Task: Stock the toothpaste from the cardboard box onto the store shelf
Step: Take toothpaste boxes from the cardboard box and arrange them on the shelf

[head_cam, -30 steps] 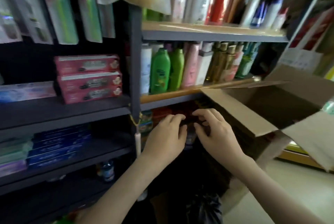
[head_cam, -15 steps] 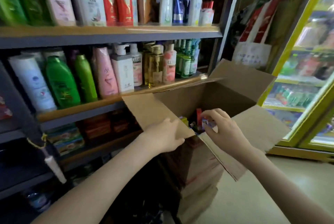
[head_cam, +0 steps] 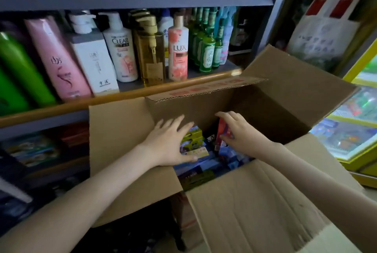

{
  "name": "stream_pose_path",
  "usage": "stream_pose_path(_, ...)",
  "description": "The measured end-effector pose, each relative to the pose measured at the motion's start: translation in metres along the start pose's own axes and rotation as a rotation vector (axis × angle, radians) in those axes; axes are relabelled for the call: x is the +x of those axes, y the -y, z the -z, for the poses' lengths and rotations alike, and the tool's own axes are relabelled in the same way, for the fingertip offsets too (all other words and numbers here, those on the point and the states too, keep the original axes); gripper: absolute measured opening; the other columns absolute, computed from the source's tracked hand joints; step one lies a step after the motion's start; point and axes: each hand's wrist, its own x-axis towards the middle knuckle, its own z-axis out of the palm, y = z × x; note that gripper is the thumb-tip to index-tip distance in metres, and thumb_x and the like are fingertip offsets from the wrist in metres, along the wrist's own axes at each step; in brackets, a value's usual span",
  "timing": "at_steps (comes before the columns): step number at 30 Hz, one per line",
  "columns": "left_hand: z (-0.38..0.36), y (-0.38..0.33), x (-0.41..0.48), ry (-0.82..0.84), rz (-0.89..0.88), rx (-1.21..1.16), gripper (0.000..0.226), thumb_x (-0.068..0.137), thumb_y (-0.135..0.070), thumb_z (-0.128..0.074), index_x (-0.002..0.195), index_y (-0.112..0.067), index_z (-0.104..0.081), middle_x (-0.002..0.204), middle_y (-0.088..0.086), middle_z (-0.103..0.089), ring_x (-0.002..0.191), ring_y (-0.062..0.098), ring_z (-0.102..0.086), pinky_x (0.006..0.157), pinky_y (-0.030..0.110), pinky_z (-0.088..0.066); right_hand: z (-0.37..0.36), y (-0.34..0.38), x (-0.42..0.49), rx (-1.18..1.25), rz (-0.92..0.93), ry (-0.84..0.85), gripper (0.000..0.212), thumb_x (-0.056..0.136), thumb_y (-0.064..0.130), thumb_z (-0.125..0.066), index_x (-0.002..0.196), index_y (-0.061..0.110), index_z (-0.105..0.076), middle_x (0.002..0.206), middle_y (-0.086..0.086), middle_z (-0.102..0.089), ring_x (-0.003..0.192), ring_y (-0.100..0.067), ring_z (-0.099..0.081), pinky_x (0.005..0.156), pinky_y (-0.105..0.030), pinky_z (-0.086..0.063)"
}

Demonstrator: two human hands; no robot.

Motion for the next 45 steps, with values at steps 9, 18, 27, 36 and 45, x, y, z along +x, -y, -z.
stream_pose_path(9,-0.020,-0.058,-0.005,0.093,0.078,-0.029,0.101,0.064,-0.096,-0.013,0.150,-0.043,-0.017,0.163,-0.001,-0.005,0.148,0.018,-0.005,0.121,0.044,-0.002,-0.017,-0.045,0.038,-0.132,0.383,0.204,0.075,0.092,0.027,-0.060,0.151,0.014,-0.015,0.147,-0.005,-0.030,0.130,-0.021,-0.029,0.107,-0.027,-0.026)
stream_pose_path(18,-0.021,-0.087,0.011,0.181,0.309,-0.109,0.102,0.062,-0.088,-0.008,0.152,-0.039,-0.014,0.162,-0.004,-0.002,0.147,0.015,-0.007,0.119,0.033,-0.003,-0.027,-0.082,0.061,-0.190,0.643,0.320,0.073,0.092,0.023,-0.056,0.150,0.014,-0.012,0.147,-0.006,-0.026,0.130,-0.021,-0.026,0.105,-0.030,-0.030)
stream_pose_path(27,0.008,-0.037,0.037,-0.012,0.432,0.032,0.074,0.096,-0.053,-0.043,0.154,-0.027,-0.006,0.162,0.004,-0.005,0.144,0.026,-0.019,0.116,0.037,-0.020,-0.012,-0.080,0.102,-0.077,0.456,0.144,0.069,0.091,0.024,-0.059,0.147,0.010,-0.021,0.140,-0.013,-0.031,0.128,-0.029,-0.028,0.108,-0.041,-0.030)
stream_pose_path(36,0.019,0.024,0.086,-0.141,0.394,0.236,0.088,0.092,-0.048,-0.054,0.154,-0.030,0.007,0.159,0.008,0.022,0.146,0.034,0.018,0.116,0.059,0.001,-0.014,-0.080,0.138,-0.083,0.368,0.010,0.093,0.085,0.021,-0.065,0.153,0.023,-0.001,0.159,-0.007,-0.002,0.142,-0.031,-0.010,0.112,-0.049,-0.021)
stream_pose_path(45,-0.001,0.052,0.107,-0.146,0.405,0.425,0.094,0.088,-0.060,-0.051,0.153,-0.030,0.011,0.155,0.008,0.032,0.142,0.039,0.025,0.111,0.061,0.011,-0.025,-0.086,0.154,-0.134,0.385,0.077,0.092,0.087,0.020,-0.062,0.153,0.025,0.002,0.159,-0.006,0.000,0.145,-0.028,-0.004,0.115,-0.044,-0.014)
